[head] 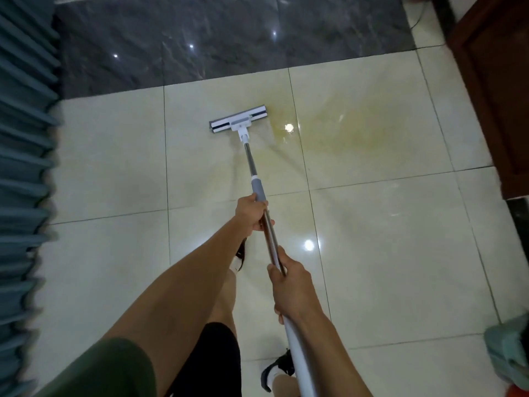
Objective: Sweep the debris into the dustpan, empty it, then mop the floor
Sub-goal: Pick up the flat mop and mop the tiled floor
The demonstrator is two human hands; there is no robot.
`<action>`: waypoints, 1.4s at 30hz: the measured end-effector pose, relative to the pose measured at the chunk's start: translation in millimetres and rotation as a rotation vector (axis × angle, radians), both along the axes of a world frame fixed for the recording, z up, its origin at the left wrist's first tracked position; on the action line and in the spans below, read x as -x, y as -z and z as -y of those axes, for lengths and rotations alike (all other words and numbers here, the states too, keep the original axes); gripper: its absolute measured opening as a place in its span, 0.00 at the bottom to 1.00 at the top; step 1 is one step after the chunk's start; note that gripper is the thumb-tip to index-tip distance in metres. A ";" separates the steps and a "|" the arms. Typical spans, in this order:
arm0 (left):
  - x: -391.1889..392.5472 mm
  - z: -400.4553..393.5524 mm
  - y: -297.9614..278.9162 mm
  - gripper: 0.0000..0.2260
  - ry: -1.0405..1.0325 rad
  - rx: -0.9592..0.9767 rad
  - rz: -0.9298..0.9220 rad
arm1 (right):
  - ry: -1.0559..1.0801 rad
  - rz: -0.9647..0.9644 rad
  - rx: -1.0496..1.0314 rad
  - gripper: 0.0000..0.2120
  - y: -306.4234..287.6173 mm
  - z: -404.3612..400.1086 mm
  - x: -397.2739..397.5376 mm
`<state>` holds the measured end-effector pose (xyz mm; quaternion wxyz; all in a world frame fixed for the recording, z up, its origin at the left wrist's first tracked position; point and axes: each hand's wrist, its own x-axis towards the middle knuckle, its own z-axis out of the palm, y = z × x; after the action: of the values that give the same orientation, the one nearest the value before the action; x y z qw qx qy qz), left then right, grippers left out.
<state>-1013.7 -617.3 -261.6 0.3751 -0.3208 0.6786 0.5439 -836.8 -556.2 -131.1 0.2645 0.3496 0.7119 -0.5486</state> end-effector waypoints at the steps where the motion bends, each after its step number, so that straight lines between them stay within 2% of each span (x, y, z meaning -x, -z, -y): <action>1: 26.7 -0.1 2.9 0.24 -0.011 -0.009 0.003 | 0.009 0.003 -0.001 0.22 3.6 1.0 25.9; 5: 137.6 5.2 13.5 0.26 0.042 -0.004 0.009 | 0.023 -0.001 -0.004 0.20 14.2 7.9 134.1; 8: 223.6 10.7 14.8 0.24 0.086 0.009 -0.006 | 0.056 0.001 -0.001 0.18 25.1 16.4 219.0; 11: 296.1 9.3 13.8 0.23 0.115 0.010 -0.025 | 0.077 0.010 -0.019 0.21 36.2 19.3 289.9; 14: 333.4 3.6 17.7 0.25 0.120 -0.020 -0.034 | 0.072 0.029 -0.028 0.22 41.2 13.5 327.5; 17: 339.0 -2.3 20.4 0.26 0.129 -0.019 -0.042 | 0.074 0.032 -0.034 0.22 37.0 5.6 334.2; 25: 272.6 11.0 7.5 0.25 0.272 -0.006 0.001 | 0.180 0.039 0.025 0.23 20.5 34.7 256.2; 31: 156.2 7.6 3.5 0.22 0.436 0.013 0.008 | 0.253 0.025 -0.007 0.17 9.3 51.8 137.4; 42: -72.1 22.4 -24.1 0.13 0.653 -0.004 0.057 | 0.380 0.104 -0.014 0.23 -17.0 98.1 -85.4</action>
<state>-941.6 -639.8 -237.5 0.5494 -0.1005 0.7337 0.3869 -751.3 -654.3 -114.2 0.1905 0.5073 0.6223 -0.5649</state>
